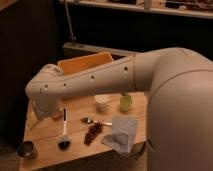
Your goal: Stack cups on top of each other
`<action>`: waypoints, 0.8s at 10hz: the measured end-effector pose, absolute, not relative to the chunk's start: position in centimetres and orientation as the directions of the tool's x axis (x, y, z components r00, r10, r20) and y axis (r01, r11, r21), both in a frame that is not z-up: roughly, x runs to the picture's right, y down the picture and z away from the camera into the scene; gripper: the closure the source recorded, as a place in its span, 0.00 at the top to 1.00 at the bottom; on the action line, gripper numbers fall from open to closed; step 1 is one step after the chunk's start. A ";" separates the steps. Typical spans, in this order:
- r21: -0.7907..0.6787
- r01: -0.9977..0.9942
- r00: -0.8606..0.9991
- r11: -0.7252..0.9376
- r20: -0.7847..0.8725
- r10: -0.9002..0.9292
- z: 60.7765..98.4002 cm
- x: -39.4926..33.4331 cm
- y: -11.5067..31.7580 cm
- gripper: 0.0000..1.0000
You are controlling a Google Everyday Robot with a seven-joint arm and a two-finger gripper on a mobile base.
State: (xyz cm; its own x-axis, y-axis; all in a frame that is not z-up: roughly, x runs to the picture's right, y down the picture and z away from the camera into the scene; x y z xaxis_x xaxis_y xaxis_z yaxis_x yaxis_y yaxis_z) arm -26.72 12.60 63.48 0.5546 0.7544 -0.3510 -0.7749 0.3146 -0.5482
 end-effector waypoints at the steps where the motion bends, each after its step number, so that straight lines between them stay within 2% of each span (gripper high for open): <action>1: -0.502 -0.823 0.494 0.265 -0.403 0.770 63.7 -26.5 12.5 0.80; 3: -0.387 -0.910 0.342 0.151 -0.491 0.801 64.2 -25.2 12.2 0.80; 5: -0.357 -0.926 0.303 0.123 -0.507 0.807 64.3 -24.8 12.3 0.80; 6: -0.391 -0.913 0.319 0.120 -0.497 0.807 64.5 -24.7 12.4 0.80; 8: -0.560 -0.819 0.427 0.124 -0.451 0.784 65.2 -25.4 13.2 0.80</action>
State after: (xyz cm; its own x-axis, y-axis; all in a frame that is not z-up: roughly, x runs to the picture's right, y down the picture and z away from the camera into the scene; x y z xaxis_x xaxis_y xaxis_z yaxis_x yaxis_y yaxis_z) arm -25.36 13.18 65.17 0.4272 0.7837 -0.4509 -0.8189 0.1239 -0.5605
